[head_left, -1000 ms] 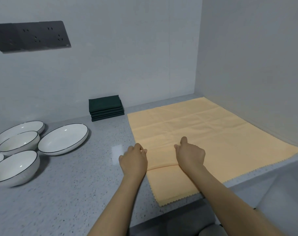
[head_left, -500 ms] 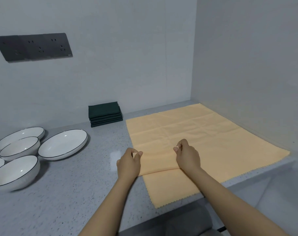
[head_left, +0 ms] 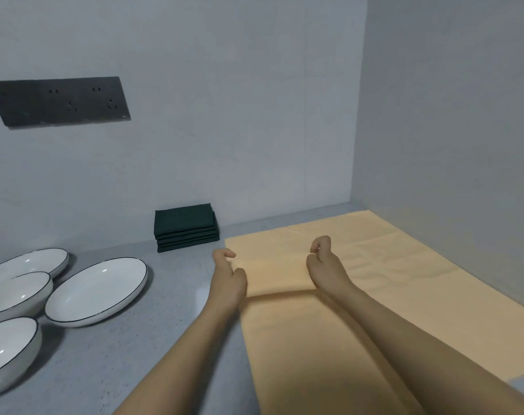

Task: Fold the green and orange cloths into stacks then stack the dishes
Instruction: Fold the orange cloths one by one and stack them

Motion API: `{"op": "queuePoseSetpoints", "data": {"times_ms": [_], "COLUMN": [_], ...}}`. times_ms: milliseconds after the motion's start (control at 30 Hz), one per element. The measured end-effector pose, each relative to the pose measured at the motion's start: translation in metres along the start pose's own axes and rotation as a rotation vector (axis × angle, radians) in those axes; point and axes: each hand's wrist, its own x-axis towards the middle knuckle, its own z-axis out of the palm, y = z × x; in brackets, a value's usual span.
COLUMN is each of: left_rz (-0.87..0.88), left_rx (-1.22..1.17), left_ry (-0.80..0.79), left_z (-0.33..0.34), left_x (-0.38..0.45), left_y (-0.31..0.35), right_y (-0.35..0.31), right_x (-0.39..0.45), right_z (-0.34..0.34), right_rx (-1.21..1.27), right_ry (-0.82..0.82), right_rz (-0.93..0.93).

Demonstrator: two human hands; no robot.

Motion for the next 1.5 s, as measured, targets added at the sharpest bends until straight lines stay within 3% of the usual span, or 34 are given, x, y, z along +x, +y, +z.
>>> {"op": "queuePoseSetpoints", "data": {"times_ms": [234, 400, 667, 868, 968, 1135, 1368, 1502], "left_rz": [0.098, 0.112, 0.04, -0.012, 0.055, -0.043, -0.08, 0.04], "left_rx": [0.141, 0.193, 0.548, 0.777, 0.925, 1.003, 1.012, 0.963], "left_ry": [0.165, 0.111, 0.077, 0.148, 0.155, -0.07, -0.149, -0.029], "left_z": [0.014, 0.031, 0.054, 0.067, 0.07, 0.068, 0.063, 0.061], "left_x": [0.086, 0.166, 0.249, 0.26, 0.265, 0.268, 0.268, 0.26], "left_y": [-0.017, -0.027, -0.053, -0.073, -0.074, -0.075, -0.073, -0.074], "right_y": [0.021, 0.037, 0.05, 0.063, 0.065, 0.068, 0.067, 0.067], "right_x": [0.093, 0.177, 0.264, 0.279, 0.278, 0.272, 0.27, 0.268], "right_z": [0.02, 0.043, 0.089, 0.113, 0.117, 0.12, 0.121, 0.114], "right_rx": [0.14, 0.176, -0.106, -0.237, -0.498, -0.83, -0.859, -0.829], "right_ry": [-0.04, -0.095, -0.102, -0.137, -0.113, -0.06, -0.143, -0.22], "right_rz": [0.061, 0.055, -0.059, -0.081, -0.139, -0.227, -0.127, -0.115]}}
